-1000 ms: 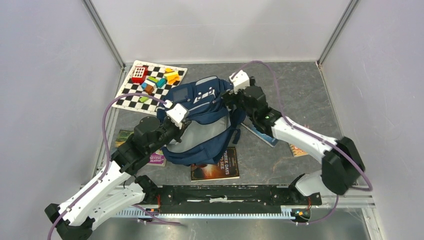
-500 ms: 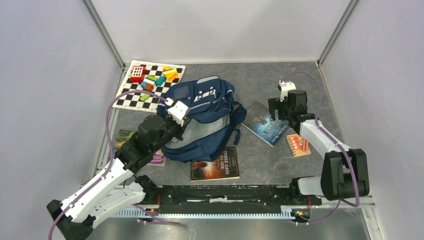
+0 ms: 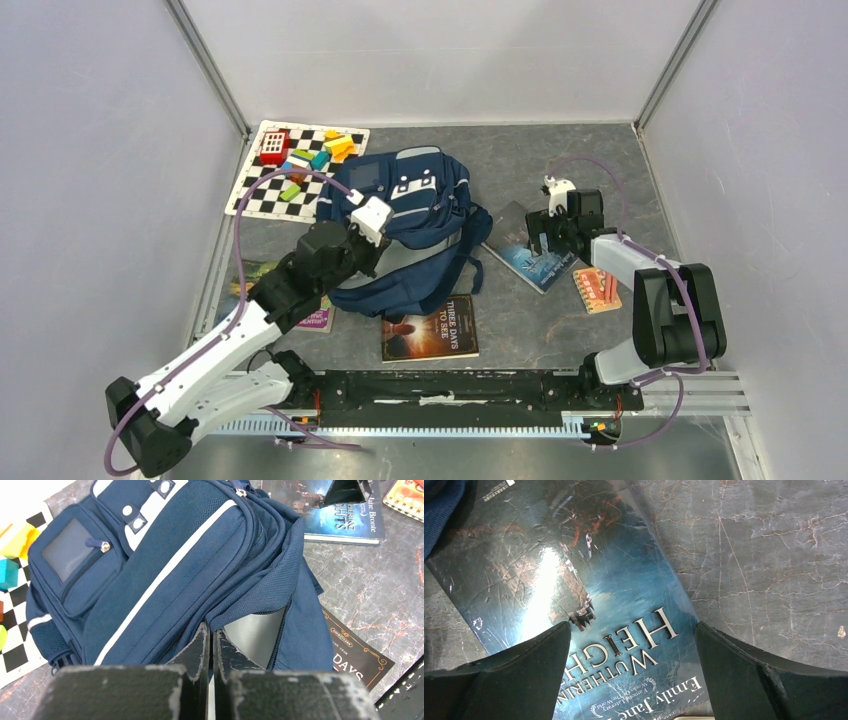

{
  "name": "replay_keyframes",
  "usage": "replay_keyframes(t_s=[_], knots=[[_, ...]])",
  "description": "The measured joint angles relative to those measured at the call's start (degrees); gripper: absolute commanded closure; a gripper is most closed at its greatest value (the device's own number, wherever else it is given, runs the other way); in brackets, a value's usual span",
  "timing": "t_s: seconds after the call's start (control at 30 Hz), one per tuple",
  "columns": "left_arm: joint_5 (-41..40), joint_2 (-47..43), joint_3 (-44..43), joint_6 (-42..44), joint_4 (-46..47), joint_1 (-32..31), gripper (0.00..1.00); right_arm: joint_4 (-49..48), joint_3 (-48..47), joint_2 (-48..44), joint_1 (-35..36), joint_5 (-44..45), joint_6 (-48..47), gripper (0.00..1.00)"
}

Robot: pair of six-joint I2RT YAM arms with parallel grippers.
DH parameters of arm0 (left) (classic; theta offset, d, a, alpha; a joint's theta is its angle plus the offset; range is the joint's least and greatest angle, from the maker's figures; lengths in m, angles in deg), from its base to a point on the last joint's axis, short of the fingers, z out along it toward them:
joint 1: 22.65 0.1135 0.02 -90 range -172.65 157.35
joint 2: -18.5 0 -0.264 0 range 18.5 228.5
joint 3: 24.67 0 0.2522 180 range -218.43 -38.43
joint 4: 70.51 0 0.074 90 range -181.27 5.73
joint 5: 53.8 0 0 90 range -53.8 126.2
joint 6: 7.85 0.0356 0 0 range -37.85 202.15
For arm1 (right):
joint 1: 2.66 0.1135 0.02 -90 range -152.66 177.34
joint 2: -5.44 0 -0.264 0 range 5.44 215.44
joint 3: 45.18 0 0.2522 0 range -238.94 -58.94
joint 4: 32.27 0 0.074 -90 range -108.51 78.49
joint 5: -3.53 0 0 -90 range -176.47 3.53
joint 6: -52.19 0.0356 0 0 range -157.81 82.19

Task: Pack the student bag
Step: Adjust the student bag at the center of the board.

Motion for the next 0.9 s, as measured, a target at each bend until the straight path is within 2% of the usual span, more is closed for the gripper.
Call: replay_keyframes(t_s=[0.4,0.67,0.9], knots=[[-6.6,10.3,-5.0,-4.7,-2.1,0.5,0.98,-4.3,2.7,-0.9,0.0,1.1,1.0,0.02],[-6.5,12.2,-5.4,-6.4,-2.6,1.2,0.98,-3.4,-0.9,2.0,-0.3,4.3,2.3,0.02],[-6.5,12.5,-5.5,-6.5,-3.7,1.3,0.97,-3.3,-2.5,3.9,-1.4,3.7,2.1,0.02]])
